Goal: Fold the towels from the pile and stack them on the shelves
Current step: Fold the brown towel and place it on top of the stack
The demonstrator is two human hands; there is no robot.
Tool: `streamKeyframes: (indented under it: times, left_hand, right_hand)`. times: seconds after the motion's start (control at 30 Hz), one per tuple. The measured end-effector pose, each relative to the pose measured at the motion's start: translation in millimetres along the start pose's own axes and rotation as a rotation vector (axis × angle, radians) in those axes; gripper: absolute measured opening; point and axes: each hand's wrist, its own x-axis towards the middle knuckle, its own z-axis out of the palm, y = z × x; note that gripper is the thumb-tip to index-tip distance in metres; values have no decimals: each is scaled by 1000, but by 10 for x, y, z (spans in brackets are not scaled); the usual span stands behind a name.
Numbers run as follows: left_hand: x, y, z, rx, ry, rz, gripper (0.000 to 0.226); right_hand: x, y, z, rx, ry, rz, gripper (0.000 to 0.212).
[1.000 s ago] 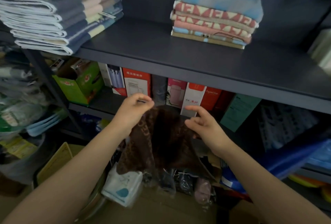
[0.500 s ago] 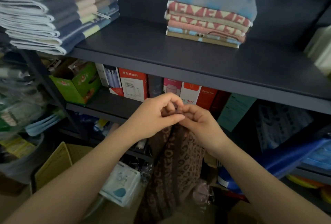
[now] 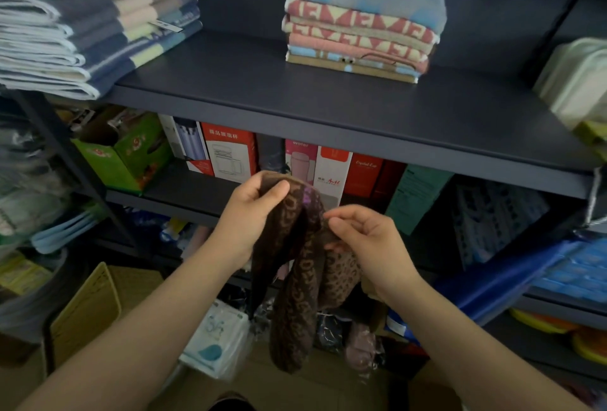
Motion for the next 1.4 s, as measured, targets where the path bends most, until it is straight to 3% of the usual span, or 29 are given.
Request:
streamKeyframes:
  times: [0.17,0.43,0.77,0.9,1.03,1.27,1.4]
  left_hand:
    - [-69,-30,58,114,-53,72,21]
    - [-145,-45,180,181,-137,78,23]
    - [-166,-53,271,129,-196,38,30]
    - [-188,-15,305,73,-231,-5,30]
    - [-206,-24,310,193,-233,115,14]
    - [-175,66,192,489,-274,366,13]
    - [-159,65,128,453,-145,330,16]
  right_hand:
    - [-70,-83,64,-81,-204,-134,30]
    - [65,-94,53,-432,194,-414,13]
    - [160,-47,15,-588,97,-492,13]
    - [139,-27,6,-639,184,-530,6]
    - [139,-10,2,-561,276,-458,10]
    - [137,-40,-152,-298,-14,-370,21]
    - [120,28,-272,-195,-264,-243,14]
